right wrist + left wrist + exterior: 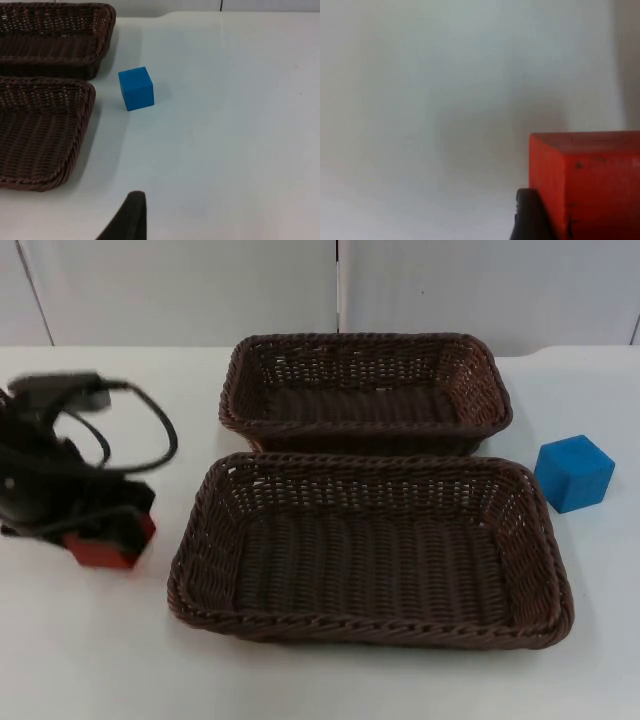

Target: Pick up one cube with the left hand and place it into the upper basket. Pick up one cube with the right hand and place it into the lower basket.

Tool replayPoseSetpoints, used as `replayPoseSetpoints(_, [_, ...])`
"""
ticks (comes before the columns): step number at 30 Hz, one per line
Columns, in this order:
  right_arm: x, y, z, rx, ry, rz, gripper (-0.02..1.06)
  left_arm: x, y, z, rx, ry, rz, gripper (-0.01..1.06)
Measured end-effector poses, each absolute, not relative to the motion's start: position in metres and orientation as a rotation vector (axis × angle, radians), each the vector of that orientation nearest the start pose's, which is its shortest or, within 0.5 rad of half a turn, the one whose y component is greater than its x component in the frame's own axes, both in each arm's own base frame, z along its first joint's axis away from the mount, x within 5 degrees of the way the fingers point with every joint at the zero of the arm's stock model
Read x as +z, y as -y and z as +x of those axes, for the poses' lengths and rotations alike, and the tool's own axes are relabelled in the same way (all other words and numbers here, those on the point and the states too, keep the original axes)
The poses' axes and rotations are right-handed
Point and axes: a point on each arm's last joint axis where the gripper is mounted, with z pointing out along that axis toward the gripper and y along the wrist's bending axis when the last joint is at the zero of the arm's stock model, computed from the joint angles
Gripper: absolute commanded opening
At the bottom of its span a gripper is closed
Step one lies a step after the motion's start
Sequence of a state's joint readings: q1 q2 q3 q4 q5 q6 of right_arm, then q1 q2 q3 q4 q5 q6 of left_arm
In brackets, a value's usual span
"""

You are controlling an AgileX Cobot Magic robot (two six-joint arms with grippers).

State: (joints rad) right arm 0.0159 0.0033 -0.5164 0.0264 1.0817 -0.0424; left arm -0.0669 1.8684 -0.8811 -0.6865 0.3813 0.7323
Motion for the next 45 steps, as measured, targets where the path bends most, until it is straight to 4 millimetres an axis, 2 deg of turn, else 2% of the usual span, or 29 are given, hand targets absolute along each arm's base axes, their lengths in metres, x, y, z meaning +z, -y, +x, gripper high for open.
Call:
replayPoseSetpoints(4, [0.28,-0.002,-0.007,0.017,-2.051,-0.059,1.05,0.164,0.042,0.319,-0.306,-2.61,0.233,0.0])
replayPoseSetpoints(5, [0.28,-0.002,-0.007,0.017,-2.051,-0.059,1.05,0.164,0.042,0.319,-0.306,-2.61,0.233,0.0])
replayPoseSetpoints(9, [0.28,-0.002,-0.007,0.017,-2.051,-0.059,1.05,0.21,0.042,0.31,-0.299,-2.467,0.22,0.0])
replayPoseSetpoints(10, [0.28,-0.002,-0.007,0.017,-2.051,-0.059,1.05,0.21,0.042,0.31,-0.299,-2.467,0.22,0.0])
replayPoseSetpoints(14, [0.28,-0.002,-0.007,0.017,-2.051,-0.059,1.05,0.241,0.041,0.299,-0.291,-2.368,0.224,0.0])
replayPoseSetpoints(40, [0.28,-0.002,-0.007,0.017,-2.051,-0.059,1.05,0.243,0.041,0.298,-0.304,-2.371,0.21,0.0])
replayPoseSetpoints(45, [0.28,-0.002,-0.007,0.017,-2.051,-0.059,1.05,0.252,0.044,0.305,-0.335,-2.362,0.218,0.0])
